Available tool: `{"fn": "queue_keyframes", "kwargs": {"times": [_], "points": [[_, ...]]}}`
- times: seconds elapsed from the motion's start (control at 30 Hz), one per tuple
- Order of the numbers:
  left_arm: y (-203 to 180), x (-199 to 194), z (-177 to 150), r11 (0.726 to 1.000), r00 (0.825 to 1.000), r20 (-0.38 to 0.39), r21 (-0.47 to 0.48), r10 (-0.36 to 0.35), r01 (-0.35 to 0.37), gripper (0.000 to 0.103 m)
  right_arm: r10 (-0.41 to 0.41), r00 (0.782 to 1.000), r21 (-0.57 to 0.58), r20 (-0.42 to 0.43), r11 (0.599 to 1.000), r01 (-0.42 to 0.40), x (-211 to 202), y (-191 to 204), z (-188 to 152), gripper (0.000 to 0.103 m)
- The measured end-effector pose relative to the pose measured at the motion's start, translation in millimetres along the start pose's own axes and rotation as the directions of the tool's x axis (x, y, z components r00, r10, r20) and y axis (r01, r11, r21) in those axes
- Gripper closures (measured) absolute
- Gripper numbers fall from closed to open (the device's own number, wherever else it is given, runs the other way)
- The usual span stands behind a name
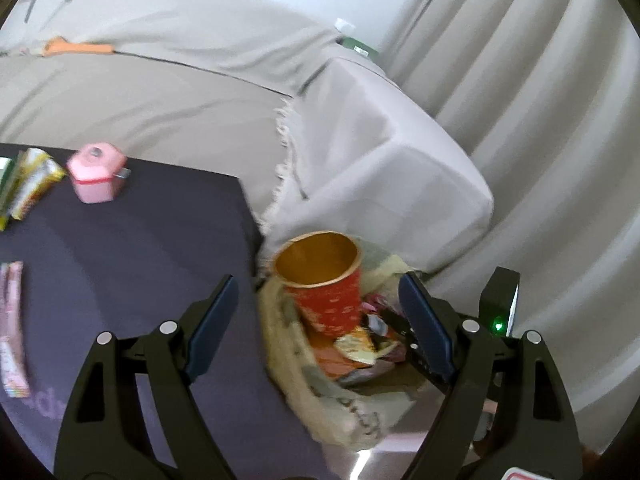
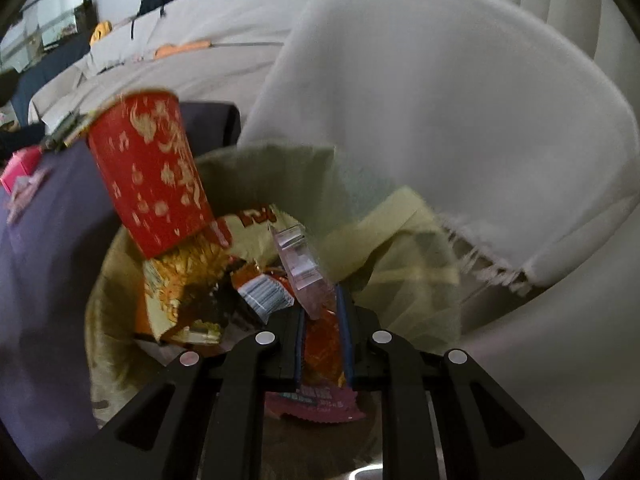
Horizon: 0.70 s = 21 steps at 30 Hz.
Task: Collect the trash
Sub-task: 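Open both grippers to drop the cup and lollipop into the trash bin, then move both grippers back over the table toward the remaining wrappers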
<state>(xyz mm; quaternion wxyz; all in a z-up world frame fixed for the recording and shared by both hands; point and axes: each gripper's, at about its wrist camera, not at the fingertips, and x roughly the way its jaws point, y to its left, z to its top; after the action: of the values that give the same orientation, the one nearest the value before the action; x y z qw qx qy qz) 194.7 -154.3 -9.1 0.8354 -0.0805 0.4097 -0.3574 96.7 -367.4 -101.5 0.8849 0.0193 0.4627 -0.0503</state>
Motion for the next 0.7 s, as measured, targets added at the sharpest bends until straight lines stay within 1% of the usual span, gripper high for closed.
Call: {"fn": "queue_keyframes", "kwargs": {"times": [0.1, 0.17, 0.23, 0.33, 0.4, 0.47, 0.6, 0.7], "points": [[7, -9, -7, 0.997, 0.997, 0.019, 0.015, 0.074, -0.074, 0.025, 0.000, 1.000, -0.016, -0.028, 1.000, -0.001, 8, 4, -4, 0.088], [12, -14, -11, 0.994, 0.994, 0.025, 0.022, 0.105, -0.105, 0.025, 0.002, 0.999, -0.027, -0.042, 1.000, -0.003, 10, 7, -5, 0.087], [20, -21, -16, 0.990, 0.990, 0.031, 0.023, 0.137, -0.137, 0.025, 0.003, 0.999, -0.022, -0.036, 1.000, -0.004, 6, 5, -5, 0.085], [31, -33, -22, 0.985, 0.985, 0.039, 0.021, 0.168, -0.169, 0.025, 0.032, 0.999, -0.004, -0.014, 0.999, -0.032, -7, 3, -3, 0.069], [40, -41, -27, 0.981, 0.980, 0.044, 0.017, 0.191, -0.192, 0.025, 0.063, 0.998, 0.000, 0.011, 0.998, -0.063, -19, 3, -2, 0.065], [47, -48, -31, 0.978, 0.977, 0.047, 0.008, 0.210, -0.210, 0.025, 0.074, 0.997, -0.011, 0.033, 0.997, -0.074, -31, 6, -1, 0.058], [66, -63, -39, 0.972, 0.970, 0.055, -0.024, 0.236, -0.235, 0.025, 0.062, 0.995, -0.042, 0.072, 0.997, -0.059, -47, 14, 2, 0.057], [78, -76, -44, 0.965, 0.962, 0.072, -0.035, 0.263, -0.261, 0.025, 0.080, 0.992, -0.042, 0.094, 0.996, -0.076, -58, 20, 6, 0.056]]}}
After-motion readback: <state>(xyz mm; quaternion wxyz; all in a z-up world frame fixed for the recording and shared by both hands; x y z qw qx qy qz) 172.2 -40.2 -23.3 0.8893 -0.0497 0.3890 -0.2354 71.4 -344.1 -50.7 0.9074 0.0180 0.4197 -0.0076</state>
